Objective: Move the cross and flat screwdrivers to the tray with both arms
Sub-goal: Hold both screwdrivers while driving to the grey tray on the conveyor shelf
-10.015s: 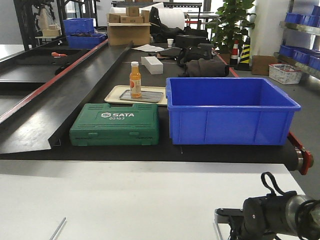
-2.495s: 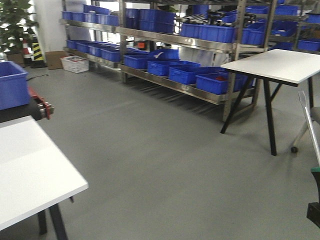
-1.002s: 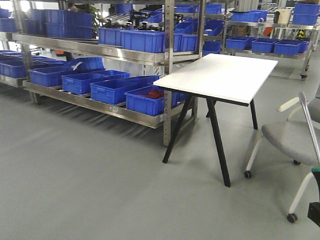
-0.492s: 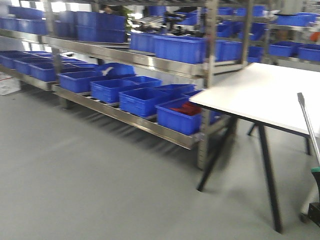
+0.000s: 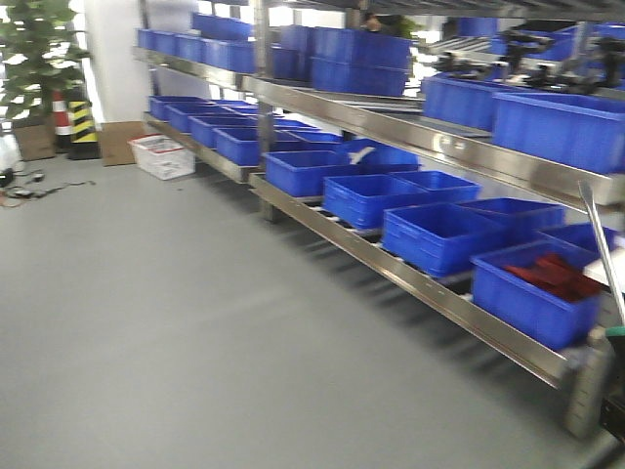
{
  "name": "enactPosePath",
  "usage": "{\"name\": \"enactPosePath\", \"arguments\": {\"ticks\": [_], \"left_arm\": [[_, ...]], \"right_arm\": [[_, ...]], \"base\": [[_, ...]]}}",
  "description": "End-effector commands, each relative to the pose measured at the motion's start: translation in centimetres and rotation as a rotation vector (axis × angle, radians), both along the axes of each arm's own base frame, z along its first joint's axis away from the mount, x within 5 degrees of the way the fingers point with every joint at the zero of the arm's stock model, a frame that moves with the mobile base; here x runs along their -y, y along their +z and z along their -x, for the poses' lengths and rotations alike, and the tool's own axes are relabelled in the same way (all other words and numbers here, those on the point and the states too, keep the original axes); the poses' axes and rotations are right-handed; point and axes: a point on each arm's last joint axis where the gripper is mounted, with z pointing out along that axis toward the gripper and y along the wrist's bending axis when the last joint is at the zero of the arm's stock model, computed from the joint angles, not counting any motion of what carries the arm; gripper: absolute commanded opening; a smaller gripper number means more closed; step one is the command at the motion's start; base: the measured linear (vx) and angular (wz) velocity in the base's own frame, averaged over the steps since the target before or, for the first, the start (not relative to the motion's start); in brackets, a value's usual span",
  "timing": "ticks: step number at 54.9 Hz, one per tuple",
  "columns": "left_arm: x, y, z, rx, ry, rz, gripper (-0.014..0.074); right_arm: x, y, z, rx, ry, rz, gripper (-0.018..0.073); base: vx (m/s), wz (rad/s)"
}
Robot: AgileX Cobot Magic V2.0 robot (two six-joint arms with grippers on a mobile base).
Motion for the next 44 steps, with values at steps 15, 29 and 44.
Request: {"name": "enactPosePath", "arguments": {"ticks": [15,29,44], "left_arm": [[-0.03,1.80,-0.08,0.117,0.012,0.037,0.0000],[-0.03,1.80,-0.08,0.117,0.012,0.037,0.0000],[-0.03,1.80,-0.08,0.117,0.012,0.037,0.0000]], "right_arm": [[-0.04,1.86,-0.04,0.125,0.009,-0.010,-0.0008],[-0.04,1.86,-0.04,0.125,0.009,-0.010,-0.0008],[-0.04,1.84,-0.04,0.123,0.009,-0.010,-0.0008]], "base": [[0.66,0.48],[0.66,0.44],[0.68,0.46]]}}
